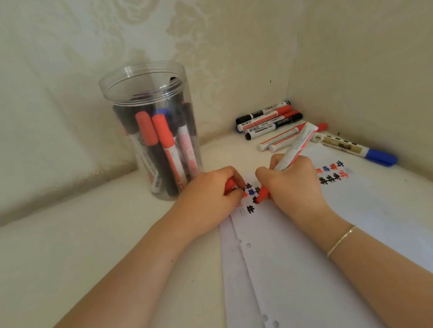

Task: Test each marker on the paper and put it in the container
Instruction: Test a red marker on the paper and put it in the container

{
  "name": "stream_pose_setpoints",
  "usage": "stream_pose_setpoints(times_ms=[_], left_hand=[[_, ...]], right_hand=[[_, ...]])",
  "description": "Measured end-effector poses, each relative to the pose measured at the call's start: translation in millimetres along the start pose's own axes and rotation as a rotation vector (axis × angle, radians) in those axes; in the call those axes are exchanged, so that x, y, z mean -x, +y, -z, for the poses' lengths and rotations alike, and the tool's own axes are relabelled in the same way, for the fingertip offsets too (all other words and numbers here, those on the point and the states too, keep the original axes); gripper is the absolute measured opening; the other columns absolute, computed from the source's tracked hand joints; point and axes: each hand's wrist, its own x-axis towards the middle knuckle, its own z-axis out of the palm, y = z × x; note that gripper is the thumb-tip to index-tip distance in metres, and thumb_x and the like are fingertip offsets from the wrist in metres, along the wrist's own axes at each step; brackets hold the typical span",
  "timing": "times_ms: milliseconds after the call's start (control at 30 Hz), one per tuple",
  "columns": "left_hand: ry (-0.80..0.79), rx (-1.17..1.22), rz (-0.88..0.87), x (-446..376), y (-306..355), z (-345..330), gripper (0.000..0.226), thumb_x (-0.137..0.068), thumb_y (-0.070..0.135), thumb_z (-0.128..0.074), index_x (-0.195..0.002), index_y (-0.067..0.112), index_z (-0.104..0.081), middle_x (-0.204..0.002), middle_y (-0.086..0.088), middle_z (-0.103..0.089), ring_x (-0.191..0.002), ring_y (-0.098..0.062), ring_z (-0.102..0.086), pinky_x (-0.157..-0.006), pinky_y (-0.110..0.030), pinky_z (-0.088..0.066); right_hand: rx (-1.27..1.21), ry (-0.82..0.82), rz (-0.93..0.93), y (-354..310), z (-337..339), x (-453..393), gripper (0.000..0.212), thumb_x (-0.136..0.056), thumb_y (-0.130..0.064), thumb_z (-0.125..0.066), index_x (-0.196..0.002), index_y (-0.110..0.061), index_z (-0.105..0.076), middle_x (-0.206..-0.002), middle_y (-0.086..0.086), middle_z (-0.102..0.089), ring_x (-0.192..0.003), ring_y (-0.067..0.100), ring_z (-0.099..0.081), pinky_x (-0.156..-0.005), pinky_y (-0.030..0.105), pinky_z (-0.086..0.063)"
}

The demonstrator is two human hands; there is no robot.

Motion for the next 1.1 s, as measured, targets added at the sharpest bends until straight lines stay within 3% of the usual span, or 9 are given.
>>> stream_pose_setpoints(times_ms=[167, 433, 600, 800, 933, 1100], left_hand=[[-0.017, -0.033, -0.010, 0.2, 2.6, 1.2, 0.012, -0.089, 0.017, -0.055, -0.093, 0.028, -0.060, -0.047, 0.034, -0.048, -0.050, 0.009, -0.047, -0.046, -0.011, -0.032], [0.008, -0.035, 0.012, 1.7, 5.5, 1.4, 0.013, -0.089, 0.018, -0.055, -0.096, 0.028, -0.061, -0.045, 0.016, -0.046, -0.050, 0.003, -0.047, -0.046, -0.011, -0.031], [0.000, -0.031, 0.027, 1.8, 5.7, 1.1, 0.012, -0.090, 0.018, -0.055, -0.096, 0.027, -0.061, -0.042, 0.021, -0.046, -0.048, 0.005, -0.046, -0.044, -0.014, -0.030], [0.012, -0.037, 0.029, 1.4, 6.0, 0.9, 0.012, -0.090, 0.019, -0.056, -0.096, 0.028, -0.062, -0.044, 0.016, -0.042, -0.049, 0.003, -0.046, -0.045, -0.013, -0.029], [0.010, -0.025, 0.025, 1.7, 5.8, 1.1, 0.012, -0.089, 0.019, -0.056, -0.095, 0.028, -0.062, -0.042, 0.020, -0.045, -0.049, 0.004, -0.046, -0.047, -0.014, -0.031], [0.015, -0.023, 0.018, 1.6, 4.7, 0.1, 0.012, -0.089, 0.018, -0.056, -0.094, 0.028, -0.061, -0.042, 0.020, -0.044, -0.050, 0.007, -0.047, -0.046, -0.012, -0.031]], right_hand=[[0.044, 0.010, 0.033, 0.4, -0.4, 0.4, 0.019, -0.071, -0.003, -0.059, -0.058, -0.007, -0.045, -0.049, 0.006, -0.034, -0.049, 0.014, -0.028, -0.037, 0.017, -0.022], [0.153, 0.018, 0.139, 1.8, -2.7, 1.8, 0.032, -0.075, -0.002, -0.057, -0.055, -0.010, -0.033, -0.050, 0.004, -0.030, -0.049, 0.015, -0.026, -0.039, 0.019, -0.023], [0.045, -0.026, 0.046, 0.2, 0.4, 0.1, 0.018, -0.071, -0.001, -0.058, -0.059, -0.007, -0.045, -0.054, 0.010, -0.034, -0.049, 0.015, -0.028, -0.038, 0.021, -0.023], [0.134, -0.023, 0.135, 0.3, -2.5, 4.3, 0.036, -0.075, 0.000, -0.055, -0.053, -0.012, -0.030, -0.049, 0.002, -0.029, -0.046, 0.013, -0.025, -0.036, 0.015, -0.020], [0.063, -0.009, 0.065, 1.0, 0.2, 1.0, 0.022, -0.073, -0.002, -0.056, -0.059, -0.007, -0.040, -0.052, 0.007, -0.031, -0.049, 0.015, -0.028, -0.039, 0.019, -0.022], [0.114, -0.038, 0.103, -0.8, -1.6, 3.3, 0.022, -0.072, -0.002, -0.058, -0.059, -0.006, -0.042, -0.051, 0.006, -0.030, -0.045, 0.011, -0.024, -0.036, 0.016, -0.019]])
